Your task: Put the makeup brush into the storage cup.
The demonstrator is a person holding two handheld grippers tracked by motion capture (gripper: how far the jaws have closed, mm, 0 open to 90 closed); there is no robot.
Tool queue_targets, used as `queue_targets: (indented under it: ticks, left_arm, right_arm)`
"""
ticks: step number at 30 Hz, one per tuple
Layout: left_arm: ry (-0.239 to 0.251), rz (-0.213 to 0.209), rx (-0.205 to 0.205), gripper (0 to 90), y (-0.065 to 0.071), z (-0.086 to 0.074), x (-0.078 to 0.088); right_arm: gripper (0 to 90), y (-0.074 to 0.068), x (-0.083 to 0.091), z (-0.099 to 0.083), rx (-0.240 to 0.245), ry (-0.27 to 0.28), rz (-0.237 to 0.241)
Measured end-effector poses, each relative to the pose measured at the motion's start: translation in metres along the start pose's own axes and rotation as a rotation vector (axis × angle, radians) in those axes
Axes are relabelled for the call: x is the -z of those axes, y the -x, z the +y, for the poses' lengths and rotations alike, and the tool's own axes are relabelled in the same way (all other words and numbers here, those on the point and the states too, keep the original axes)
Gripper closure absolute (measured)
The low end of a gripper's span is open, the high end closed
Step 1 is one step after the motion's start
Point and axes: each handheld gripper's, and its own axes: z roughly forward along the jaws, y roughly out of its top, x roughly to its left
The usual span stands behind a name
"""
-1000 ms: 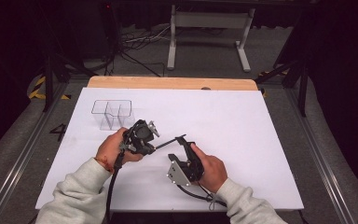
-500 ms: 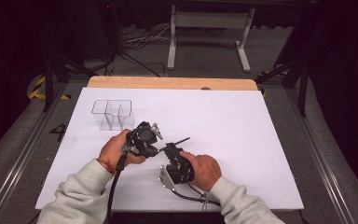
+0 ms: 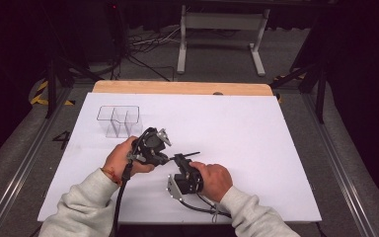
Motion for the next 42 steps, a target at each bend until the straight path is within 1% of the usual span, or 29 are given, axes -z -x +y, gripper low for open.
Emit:
queue_targets:
  ticks: [1,2,3,4,5,6,7,9,10,12,14,15,17,19,21,22,24,25,27,28,30,31,32,33,35,37,40,41,42]
  left_arm:
    - [0.000,0.000,0.000,83.2,0.000,0.000,0.000]
    - [0.024,-0.001,0.011,83.2,-0.001,-0.001,0.003]
    - [0.043,0.004,0.009,82.9,-0.001,-0.002,0.005]
    - [0.064,0.011,0.005,82.7,0.000,-0.003,0.007]
    - [0.102,0.020,0.008,79.1,-0.001,-0.005,0.012]
    - [0.102,0.020,0.008,78.6,-0.001,-0.005,0.012]
    - [0.130,0.018,0.002,78.6,-0.001,-0.007,0.015]
    - [0.178,0.046,0.000,73.7,-0.001,-0.010,0.022]
    - [0.195,0.061,-0.011,71.2,-0.001,-0.012,0.025]
    - [0.244,0.077,-0.034,68.9,-0.001,-0.016,0.032]
    - [0.310,0.089,-0.072,63.9,0.001,-0.022,0.038]
    - [0.332,0.095,-0.095,62.5,0.003,-0.024,0.041]
    - [0.365,0.138,-0.118,58.6,0.007,-0.029,0.046]
    - [0.404,0.190,-0.114,54.0,0.010,-0.034,0.050]
    - [0.443,0.223,-0.113,52.0,0.011,-0.040,0.053]
    - [0.457,0.251,-0.111,49.8,0.012,-0.044,0.054]
    - [0.476,0.278,-0.099,44.3,0.013,-0.051,0.055]
    - [0.492,0.296,-0.098,40.5,0.013,-0.055,0.055]
    - [0.507,0.337,-0.094,34.0,0.014,-0.063,0.055]
    - [0.533,0.371,-0.088,31.1,0.016,-0.068,0.055]
    - [0.551,0.385,-0.059,22.4,0.016,-0.075,0.055]
    - [0.568,0.408,-0.052,19.9,0.017,-0.081,0.054]
    - [0.568,0.408,-0.052,19.0,0.017,-0.081,0.054]
    - [0.576,0.411,-0.043,19.0,0.016,-0.088,0.052]
    - [0.589,0.428,-0.008,12.1,0.015,-0.098,0.049]
    - [0.601,0.429,0.013,10.5,0.013,-0.107,0.047]
    - [0.638,0.424,0.055,9.1,0.010,-0.123,0.040]
    - [0.642,0.430,0.063,8.4,0.009,-0.127,0.039]
    - [0.642,0.430,0.063,8.4,0.009,-0.127,0.039]
  right_arm:
    - [83.4,0.000,0.000,0.000,0.000,0.000,0.000]
    - [83.4,0.002,0.000,-0.001,-0.017,0.005,0.004]
    - [83.4,0.002,-0.001,-0.001,-0.053,0.015,0.013]
    - [83.4,0.004,0.000,-0.002,-0.057,0.011,0.011]
    - [83.4,0.006,-0.001,-0.004,-0.079,0.011,0.019]
    - [83.4,0.006,-0.001,-0.004,-0.079,0.011,0.019]
    - [83.4,0.007,-0.001,-0.006,-0.093,0.009,0.033]
    - [83.4,0.009,-0.002,-0.009,-0.136,0.006,0.044]
    - [83.4,0.010,-0.002,-0.010,-0.153,0.006,0.041]
    - [83.4,0.012,-0.002,-0.012,-0.184,0.006,0.055]
    - [83.5,0.013,-0.002,-0.015,-0.219,0.007,0.051]
    - [83.5,0.014,-0.002,-0.016,-0.234,0.008,0.061]
    - [83.5,0.015,-0.002,-0.018,-0.257,0.010,0.063]
    - [83.5,0.018,-0.001,-0.020,-0.282,0.013,0.066]
    - [83.5,0.019,0.000,-0.022,-0.306,0.020,0.075]
    - [83.5,0.020,0.000,-0.023,-0.321,0.024,0.074]
    - [83.5,0.021,0.001,-0.025,-0.357,0.031,0.082]
    - [83.5,0.023,0.001,-0.027,-0.377,0.040,0.083]
    - [83.5,0.026,0.001,-0.030,-0.421,0.055,0.095]
    - [83.5,0.026,0.001,-0.031,-0.438,0.058,0.093]
    - [83.5,0.031,0.002,-0.036,-0.497,0.075,0.113]
    - [83.5,0.032,0.002,-0.037,-0.515,0.079,0.118]
    - [83.5,0.032,0.002,-0.037,-0.515,0.079,0.118]
    - [83.5,0.034,0.003,-0.039,-0.540,0.086,0.123]
    - [83.5,0.039,0.003,-0.044,-0.594,0.106,0.133]
    - [83.5,0.042,0.004,-0.047,-0.636,0.124,0.151]
    - [83.4,0.046,0.004,-0.050,-0.680,0.144,0.171]
    - [83.4,0.047,0.004,-0.051,-0.703,0.157,0.184]
    - [83.4,0.048,0.004,-0.052,-0.714,0.161,0.189]
